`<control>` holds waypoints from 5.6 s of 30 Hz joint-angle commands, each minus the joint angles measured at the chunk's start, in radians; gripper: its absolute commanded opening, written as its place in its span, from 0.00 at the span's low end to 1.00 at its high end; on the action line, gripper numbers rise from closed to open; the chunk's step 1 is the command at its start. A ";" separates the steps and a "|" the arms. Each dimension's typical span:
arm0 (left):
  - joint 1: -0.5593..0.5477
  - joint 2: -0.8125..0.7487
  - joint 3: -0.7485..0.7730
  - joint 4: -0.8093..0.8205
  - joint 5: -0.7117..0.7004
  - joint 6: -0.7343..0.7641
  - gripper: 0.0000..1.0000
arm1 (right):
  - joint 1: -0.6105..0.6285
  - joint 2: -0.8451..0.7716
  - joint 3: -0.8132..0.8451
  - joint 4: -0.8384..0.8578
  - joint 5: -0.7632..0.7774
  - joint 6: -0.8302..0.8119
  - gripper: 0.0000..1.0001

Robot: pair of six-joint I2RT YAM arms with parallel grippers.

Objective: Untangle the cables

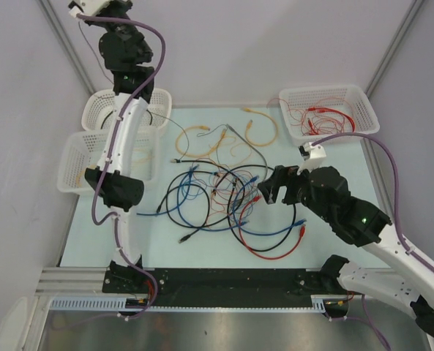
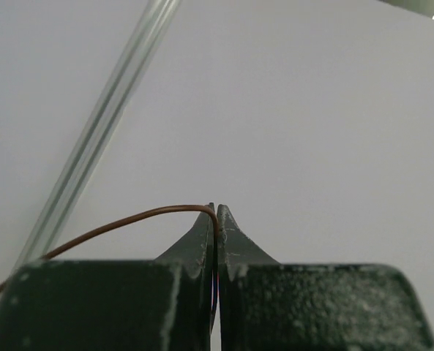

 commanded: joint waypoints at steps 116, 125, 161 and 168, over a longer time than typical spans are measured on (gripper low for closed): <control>-0.567 -1.059 -1.521 -0.171 1.070 -0.641 0.32 | 0.035 0.166 0.292 0.257 -0.115 0.072 0.00; -0.602 -1.125 -1.739 0.060 1.118 -0.517 0.49 | -0.004 0.172 0.346 0.224 -0.143 0.158 0.00; -0.651 -0.860 -1.763 0.231 0.761 -0.278 1.00 | 0.127 0.209 0.447 0.333 -0.443 0.363 0.00; -0.636 -0.736 -1.685 0.321 0.822 -0.302 0.74 | 0.152 0.193 0.447 0.341 -0.462 0.382 0.00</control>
